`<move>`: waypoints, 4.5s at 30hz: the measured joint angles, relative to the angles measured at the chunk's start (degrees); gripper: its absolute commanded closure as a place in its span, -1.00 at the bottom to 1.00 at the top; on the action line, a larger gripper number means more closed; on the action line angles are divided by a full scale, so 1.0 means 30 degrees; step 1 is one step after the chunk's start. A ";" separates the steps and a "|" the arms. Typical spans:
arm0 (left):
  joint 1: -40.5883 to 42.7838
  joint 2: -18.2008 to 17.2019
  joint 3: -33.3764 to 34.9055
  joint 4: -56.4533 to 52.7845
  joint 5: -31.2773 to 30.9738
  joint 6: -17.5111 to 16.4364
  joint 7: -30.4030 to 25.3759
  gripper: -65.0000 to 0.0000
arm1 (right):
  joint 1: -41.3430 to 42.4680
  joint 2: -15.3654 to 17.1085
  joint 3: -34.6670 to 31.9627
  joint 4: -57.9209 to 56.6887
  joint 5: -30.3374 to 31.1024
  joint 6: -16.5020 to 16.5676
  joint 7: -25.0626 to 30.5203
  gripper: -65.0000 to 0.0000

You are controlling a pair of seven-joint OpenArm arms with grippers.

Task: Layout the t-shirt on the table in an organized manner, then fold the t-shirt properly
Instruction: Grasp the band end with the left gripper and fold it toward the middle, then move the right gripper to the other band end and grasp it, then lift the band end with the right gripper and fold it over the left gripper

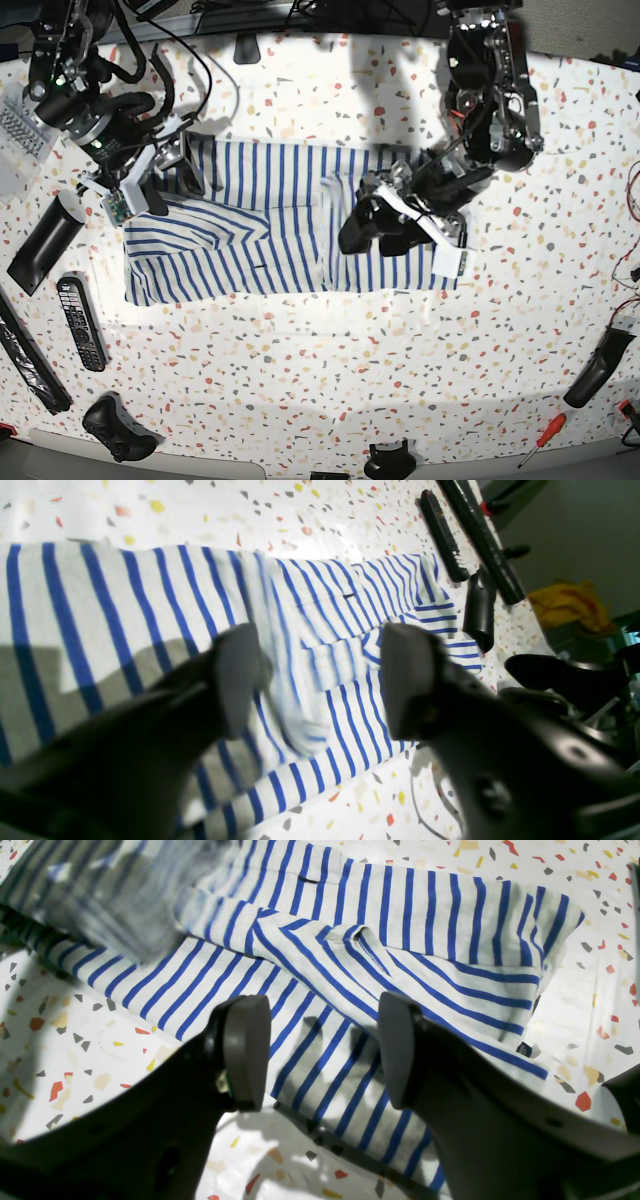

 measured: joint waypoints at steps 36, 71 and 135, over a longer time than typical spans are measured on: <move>-0.0058 0.0000 0.0015 0.0000 0.0080 -0.0357 0.1472 -0.28 | 0.9683 0.0015 0.3453 -1.1686 -0.1661 -0.2273 -0.1734 -0.02; -0.0058 0.0000 0.0015 0.0000 0.0080 -0.0364 0.1464 -0.28 | 1.3748 0.3344 0.3512 -1.8170 0.2528 -0.0357 -0.4160 -0.47; -0.0495 -0.2062 0.0109 0.0000 0.0947 -0.0721 0.2506 -0.28 | 1.3857 0.0131 0.3555 -2.2396 0.4524 -0.0073 -0.5370 1.00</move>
